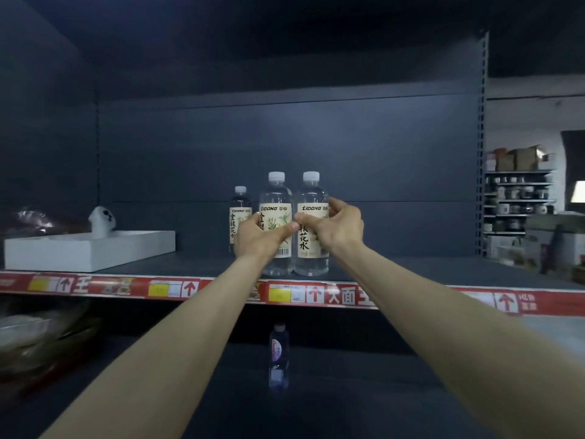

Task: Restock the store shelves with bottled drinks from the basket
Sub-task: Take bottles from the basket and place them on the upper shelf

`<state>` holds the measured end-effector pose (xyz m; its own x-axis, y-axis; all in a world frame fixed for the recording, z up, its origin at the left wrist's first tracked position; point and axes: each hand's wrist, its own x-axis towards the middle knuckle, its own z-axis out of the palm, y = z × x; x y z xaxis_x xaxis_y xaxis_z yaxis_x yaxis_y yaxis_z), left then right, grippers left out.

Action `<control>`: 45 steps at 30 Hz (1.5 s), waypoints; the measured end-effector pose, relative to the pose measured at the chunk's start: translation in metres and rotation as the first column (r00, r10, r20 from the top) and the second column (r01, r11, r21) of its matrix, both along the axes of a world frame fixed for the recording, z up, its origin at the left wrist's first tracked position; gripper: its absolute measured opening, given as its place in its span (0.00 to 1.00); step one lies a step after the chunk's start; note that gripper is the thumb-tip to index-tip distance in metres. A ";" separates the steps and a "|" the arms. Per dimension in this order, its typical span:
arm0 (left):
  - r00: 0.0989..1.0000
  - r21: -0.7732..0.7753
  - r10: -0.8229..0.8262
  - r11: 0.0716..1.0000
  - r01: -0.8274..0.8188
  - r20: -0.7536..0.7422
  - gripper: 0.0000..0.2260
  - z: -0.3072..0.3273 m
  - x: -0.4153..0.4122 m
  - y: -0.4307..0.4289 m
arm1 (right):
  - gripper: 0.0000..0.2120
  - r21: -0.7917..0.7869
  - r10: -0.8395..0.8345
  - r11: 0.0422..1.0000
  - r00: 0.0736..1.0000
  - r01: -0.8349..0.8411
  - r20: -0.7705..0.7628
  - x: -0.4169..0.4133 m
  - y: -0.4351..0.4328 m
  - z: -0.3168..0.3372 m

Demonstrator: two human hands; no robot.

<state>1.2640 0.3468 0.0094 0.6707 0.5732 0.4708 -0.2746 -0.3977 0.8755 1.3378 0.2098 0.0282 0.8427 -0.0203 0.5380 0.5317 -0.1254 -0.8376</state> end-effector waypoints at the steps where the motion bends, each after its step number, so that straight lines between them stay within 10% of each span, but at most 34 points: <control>1: 1.000 0.008 0.004 1.000 -0.004 -0.008 0.53 0.002 -0.001 0.000 | 0.58 -0.002 0.005 1.000 1.000 -0.005 0.002 -0.001 0.000 0.000; 10: 0.956 0.541 0.079 0.836 0.092 -0.284 0.13 -0.033 -0.028 0.016 | 0.14 -0.491 0.058 0.868 0.997 -0.071 -0.041 -0.035 -0.044 -0.034; 18: 0.933 0.547 0.140 0.834 0.069 -0.331 0.13 -0.024 -0.007 0.025 | 0.24 -0.567 -0.166 0.808 0.985 0.158 0.038 -0.025 -0.023 -0.035; 45: 0.819 0.540 0.240 0.836 0.099 -0.521 0.34 -0.013 0.105 0.072 | 0.23 -0.743 -0.096 0.664 0.995 0.079 0.020 0.058 0.040 -0.027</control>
